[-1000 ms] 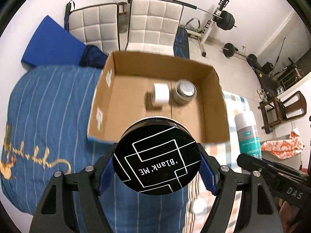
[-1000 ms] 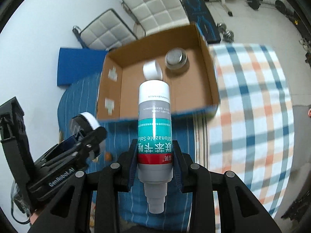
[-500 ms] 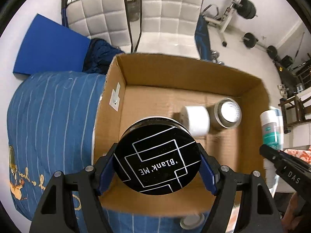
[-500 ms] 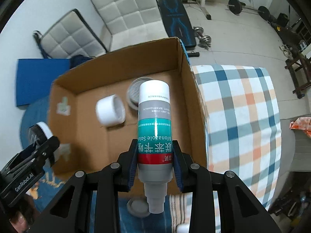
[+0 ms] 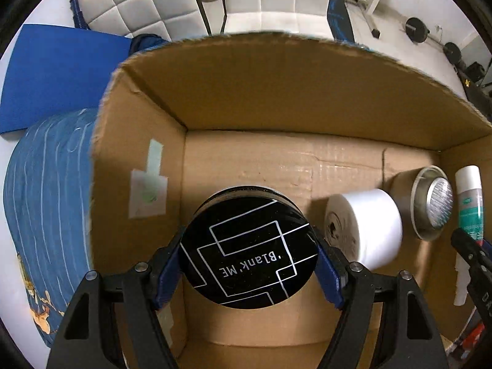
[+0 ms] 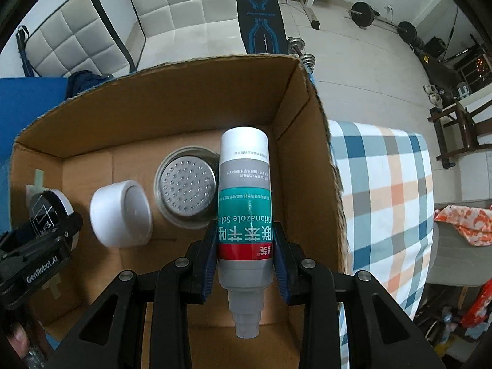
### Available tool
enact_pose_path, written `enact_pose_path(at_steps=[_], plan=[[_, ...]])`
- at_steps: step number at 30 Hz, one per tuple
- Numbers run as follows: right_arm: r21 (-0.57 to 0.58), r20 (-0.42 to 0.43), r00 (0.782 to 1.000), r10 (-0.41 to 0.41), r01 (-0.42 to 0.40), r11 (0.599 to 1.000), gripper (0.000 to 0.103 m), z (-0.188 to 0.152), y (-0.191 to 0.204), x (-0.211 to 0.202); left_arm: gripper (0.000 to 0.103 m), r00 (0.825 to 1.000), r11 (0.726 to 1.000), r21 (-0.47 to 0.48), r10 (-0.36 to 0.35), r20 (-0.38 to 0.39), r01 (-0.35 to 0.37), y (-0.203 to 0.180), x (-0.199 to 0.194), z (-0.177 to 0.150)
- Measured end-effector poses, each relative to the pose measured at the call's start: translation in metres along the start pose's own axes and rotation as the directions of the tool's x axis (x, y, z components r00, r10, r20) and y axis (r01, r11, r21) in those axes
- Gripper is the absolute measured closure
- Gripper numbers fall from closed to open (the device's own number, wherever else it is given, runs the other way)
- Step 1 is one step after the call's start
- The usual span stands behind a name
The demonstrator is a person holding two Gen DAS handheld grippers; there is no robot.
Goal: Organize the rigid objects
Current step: 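Carry the black tin and spray bottle into the box and release both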
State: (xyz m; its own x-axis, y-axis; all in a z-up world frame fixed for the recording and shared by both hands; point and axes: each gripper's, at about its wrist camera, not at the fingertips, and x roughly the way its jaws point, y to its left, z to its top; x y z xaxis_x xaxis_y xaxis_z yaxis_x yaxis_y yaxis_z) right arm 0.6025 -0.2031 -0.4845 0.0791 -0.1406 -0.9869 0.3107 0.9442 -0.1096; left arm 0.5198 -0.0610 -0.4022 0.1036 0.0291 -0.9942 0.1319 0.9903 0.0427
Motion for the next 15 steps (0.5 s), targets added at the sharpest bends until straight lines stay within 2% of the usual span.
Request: enact_pose_path(at_steps=[5,11,15], plan=[[0.001,-0.015,0.999,-0.041,0.041,0.999,0.068,0.009,0.0,0.013,0.029,0.999,1.0,0.008,-0.004,-0.049,0.004,-0.005,0.018,0.011],[0.009,-0.021,0.999,-0.049,0.049,0.999,0.068,0.016,-0.006,0.017,0.029,0.992,0.999,-0.015,-0.053,-0.114,0.052,-0.008,0.025,0.012],[0.011,-0.033,0.998,-0.045,0.046,0.999,0.066,0.021,-0.009,0.014,0.026,0.99,0.997,-0.026,-0.073,-0.118,0.071,-0.008,0.023,0.012]])
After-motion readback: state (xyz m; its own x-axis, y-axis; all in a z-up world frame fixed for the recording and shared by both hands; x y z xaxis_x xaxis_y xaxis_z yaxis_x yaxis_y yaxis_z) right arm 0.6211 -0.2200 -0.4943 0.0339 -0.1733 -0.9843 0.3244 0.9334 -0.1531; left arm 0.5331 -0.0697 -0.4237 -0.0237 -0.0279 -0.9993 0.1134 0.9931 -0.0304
